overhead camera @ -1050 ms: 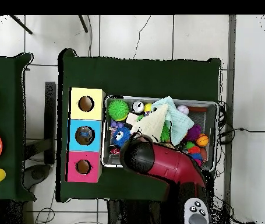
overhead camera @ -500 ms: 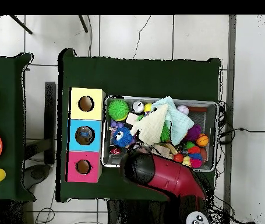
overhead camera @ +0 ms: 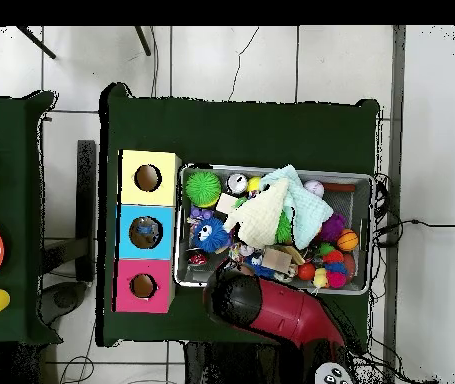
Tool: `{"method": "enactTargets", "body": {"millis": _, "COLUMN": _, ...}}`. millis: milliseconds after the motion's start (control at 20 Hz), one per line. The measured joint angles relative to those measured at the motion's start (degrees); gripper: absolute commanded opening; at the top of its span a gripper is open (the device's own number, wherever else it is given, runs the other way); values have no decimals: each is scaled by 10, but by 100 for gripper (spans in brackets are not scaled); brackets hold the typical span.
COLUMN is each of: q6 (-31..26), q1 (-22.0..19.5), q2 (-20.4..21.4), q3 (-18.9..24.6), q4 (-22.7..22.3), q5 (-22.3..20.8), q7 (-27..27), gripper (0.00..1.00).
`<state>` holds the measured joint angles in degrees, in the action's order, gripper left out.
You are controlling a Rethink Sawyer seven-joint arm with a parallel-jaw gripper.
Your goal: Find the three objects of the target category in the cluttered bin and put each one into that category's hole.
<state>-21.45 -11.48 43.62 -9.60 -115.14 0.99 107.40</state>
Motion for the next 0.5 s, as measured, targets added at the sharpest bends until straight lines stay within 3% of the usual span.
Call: {"method": "enactTargets", "body": {"millis": 500, "q6": 0, "q1": 0, "q2": -35, "q3": 24, "q4": 22, "q5": 0, "q7": 0, "gripper": 0}}
